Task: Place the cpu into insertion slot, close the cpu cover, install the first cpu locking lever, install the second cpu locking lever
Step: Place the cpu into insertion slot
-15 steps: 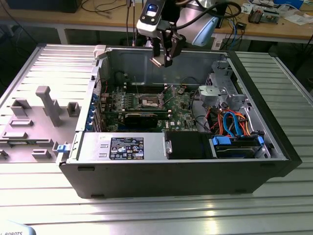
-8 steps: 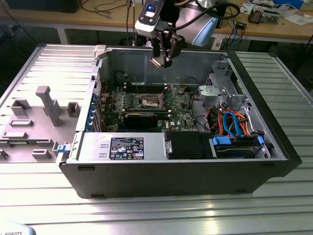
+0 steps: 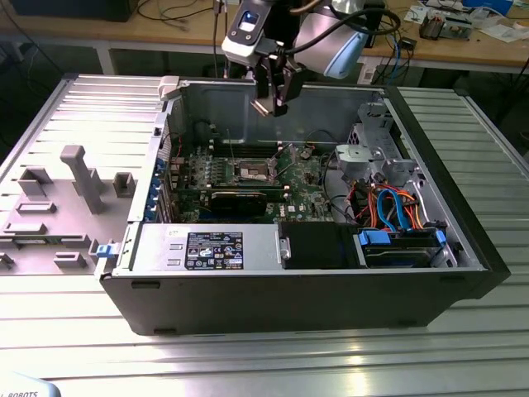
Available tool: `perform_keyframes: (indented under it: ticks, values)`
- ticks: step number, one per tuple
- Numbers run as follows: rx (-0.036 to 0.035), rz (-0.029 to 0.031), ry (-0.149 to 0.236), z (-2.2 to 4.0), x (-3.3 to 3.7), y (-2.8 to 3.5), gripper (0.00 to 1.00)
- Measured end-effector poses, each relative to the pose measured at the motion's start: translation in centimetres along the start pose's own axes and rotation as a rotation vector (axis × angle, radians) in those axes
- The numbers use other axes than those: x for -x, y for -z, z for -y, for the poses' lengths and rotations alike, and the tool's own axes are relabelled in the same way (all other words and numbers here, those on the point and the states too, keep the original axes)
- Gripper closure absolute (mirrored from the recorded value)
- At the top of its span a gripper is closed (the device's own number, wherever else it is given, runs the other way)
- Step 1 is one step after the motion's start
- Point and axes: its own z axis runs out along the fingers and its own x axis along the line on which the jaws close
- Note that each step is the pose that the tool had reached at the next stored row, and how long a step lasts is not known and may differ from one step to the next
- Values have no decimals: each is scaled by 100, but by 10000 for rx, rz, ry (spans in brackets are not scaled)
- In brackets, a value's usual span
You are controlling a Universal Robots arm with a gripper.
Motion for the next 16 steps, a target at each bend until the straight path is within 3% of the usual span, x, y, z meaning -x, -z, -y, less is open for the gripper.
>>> perform_keyframes:
  ticks: [4,7,16]
  values:
    - [12,54,-609,14,-6,-11,46]
    - [15,58,-656,42,-23,-10,46]
    - [14,63,-705,44,-23,-11,46]
